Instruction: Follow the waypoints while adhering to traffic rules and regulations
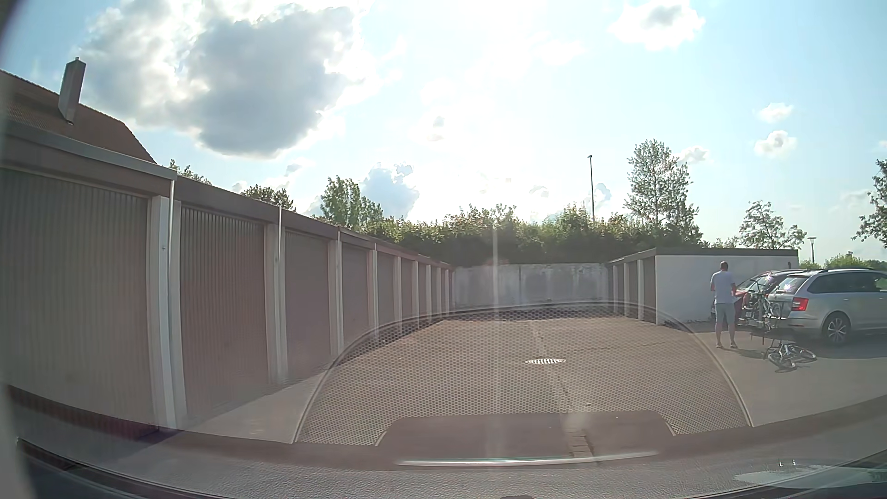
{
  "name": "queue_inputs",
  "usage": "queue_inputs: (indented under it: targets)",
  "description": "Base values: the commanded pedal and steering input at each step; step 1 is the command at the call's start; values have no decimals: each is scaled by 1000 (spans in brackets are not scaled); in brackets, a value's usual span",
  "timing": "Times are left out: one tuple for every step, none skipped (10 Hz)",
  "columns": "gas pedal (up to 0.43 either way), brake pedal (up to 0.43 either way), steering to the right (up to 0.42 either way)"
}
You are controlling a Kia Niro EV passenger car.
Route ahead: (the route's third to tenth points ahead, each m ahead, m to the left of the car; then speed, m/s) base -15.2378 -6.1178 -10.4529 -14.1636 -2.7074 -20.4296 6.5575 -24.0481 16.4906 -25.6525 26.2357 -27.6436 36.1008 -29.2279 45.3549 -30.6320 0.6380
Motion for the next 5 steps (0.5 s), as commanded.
queue_inputs:
  targets:
    - [0, 85, 978]
    - [0, 61, 978]
    - [0, 55, 978]
    - [0, 61, 979]
    - [0, 61, 979]
